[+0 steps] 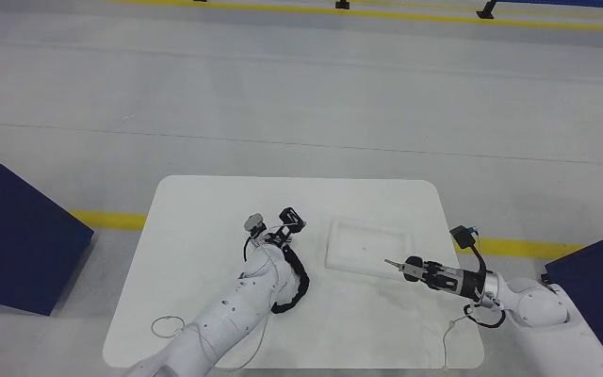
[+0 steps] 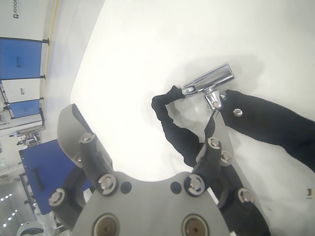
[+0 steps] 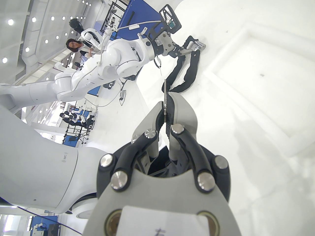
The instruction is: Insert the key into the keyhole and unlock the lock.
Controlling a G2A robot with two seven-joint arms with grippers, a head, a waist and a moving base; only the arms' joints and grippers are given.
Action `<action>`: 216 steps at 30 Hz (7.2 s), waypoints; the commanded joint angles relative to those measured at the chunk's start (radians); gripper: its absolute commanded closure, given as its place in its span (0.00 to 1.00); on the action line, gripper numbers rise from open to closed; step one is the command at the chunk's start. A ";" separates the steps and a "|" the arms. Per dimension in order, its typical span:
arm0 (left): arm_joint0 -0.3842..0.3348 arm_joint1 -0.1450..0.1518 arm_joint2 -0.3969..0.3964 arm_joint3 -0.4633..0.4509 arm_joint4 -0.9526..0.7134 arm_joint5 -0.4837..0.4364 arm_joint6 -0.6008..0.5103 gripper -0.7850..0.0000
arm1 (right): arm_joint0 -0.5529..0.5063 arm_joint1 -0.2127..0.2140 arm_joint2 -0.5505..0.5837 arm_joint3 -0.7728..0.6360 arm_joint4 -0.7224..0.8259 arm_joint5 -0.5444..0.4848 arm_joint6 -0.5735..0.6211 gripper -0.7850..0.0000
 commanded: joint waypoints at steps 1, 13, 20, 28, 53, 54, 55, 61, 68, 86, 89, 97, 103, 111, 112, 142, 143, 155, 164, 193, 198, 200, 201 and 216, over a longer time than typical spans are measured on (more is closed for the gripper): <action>-0.002 -0.003 -0.003 0.012 0.009 -0.003 -0.002 0.03 | 0.000 0.000 0.000 0.000 0.000 0.000 0.000 1.00; -0.016 -0.021 -0.043 0.063 -0.003 -0.037 -0.001 0.57 | 0.000 0.000 0.000 0.000 0.000 0.000 0.000 1.00; -0.031 -0.033 -0.074 0.104 -0.058 -0.089 0.000 0.62 | 0.000 0.000 0.000 0.000 0.000 0.000 0.000 1.00; -0.062 -0.043 -0.121 0.149 -0.141 -0.147 0.014 0.65 | 0.000 0.000 0.000 0.000 0.000 0.000 0.000 1.00; -0.124 -0.053 -0.194 0.267 -0.237 -0.252 0.050 1.00 | 0.000 0.000 0.000 0.000 0.000 0.000 0.000 1.00; -0.124 -0.054 -0.191 0.267 -0.227 -0.245 0.056 1.00 | 0.000 0.000 0.000 0.000 0.000 0.000 0.000 1.00; -0.123 -0.054 -0.186 0.266 -0.213 -0.238 0.064 1.00 | 0.000 0.000 0.000 0.000 0.000 0.000 0.000 1.00; -0.095 -0.048 -0.156 0.228 -0.100 -0.180 0.123 1.00 | 0.000 0.000 0.000 0.000 0.000 0.000 0.000 1.00; 0.009 -0.015 -0.127 0.082 0.129 -0.046 0.164 1.00 | 0.000 0.000 0.000 0.000 0.000 0.000 0.000 1.00; 0.540 0.150 -0.315 -0.706 0.800 0.080 0.318 1.00 | 0.000 0.000 0.000 0.000 0.000 0.000 0.000 1.00; 0.609 0.162 -0.344 -0.797 0.803 0.076 0.404 1.00 | 0.000 0.000 0.000 0.000 0.000 0.000 0.000 1.00; 0.763 0.199 -0.451 -0.989 0.586 -0.100 0.757 1.00 | 0.000 0.000 0.000 0.000 0.000 0.000 0.000 1.00; 0.830 0.220 -0.513 -1.049 0.456 -0.231 0.952 1.00 | 0.000 0.000 0.000 0.000 0.000 0.000 0.000 1.00; 0.846 0.228 -0.537 -1.072 0.369 -0.327 1.002 1.00 | 0.000 0.000 0.000 0.000 0.000 0.000 0.000 1.00; 0.846 0.228 -0.537 -1.072 0.369 -0.327 1.002 1.00 | 0.000 0.000 0.000 0.000 0.000 0.000 0.000 1.00; 0.666 0.209 -0.449 -0.719 -0.203 -0.566 1.505 1.00 | 0.000 0.000 0.000 0.000 0.000 0.000 0.000 1.00; 0.663 0.207 -0.445 -0.716 -0.235 -0.573 1.496 1.00 | 0.000 0.000 0.000 0.000 0.000 0.000 0.000 1.00; 0.692 0.192 -0.444 -0.749 -0.422 -0.439 1.347 1.00 | 0.000 0.000 0.000 0.000 0.000 0.000 0.000 1.00; 0.779 0.196 -0.487 -0.845 -0.447 -0.306 1.282 1.00 | 0.000 0.000 0.000 0.000 0.000 0.000 0.000 1.00; 0.803 0.194 -0.478 -0.823 -0.528 -0.357 1.277 1.00 | 0.030 0.020 -0.103 -0.124 0.329 0.178 0.178 1.00; 0.798 0.188 -0.457 -0.798 -0.524 -0.321 1.308 1.00 | 0.075 0.019 -0.151 -0.127 0.358 0.235 0.234 1.00; 0.795 0.186 -0.453 -0.789 -0.513 -0.305 1.315 1.00 | 0.094 0.016 -0.175 -0.122 0.371 0.254 0.254 1.00; 0.793 0.185 -0.450 -0.785 -0.500 -0.294 1.318 1.00 | 0.106 0.015 -0.186 -0.115 0.374 0.262 0.262 1.00; 0.747 0.174 -0.411 -0.755 -0.455 -0.253 1.311 1.00 | 0.246 -0.030 -0.340 -0.018 0.482 0.327 0.326 1.00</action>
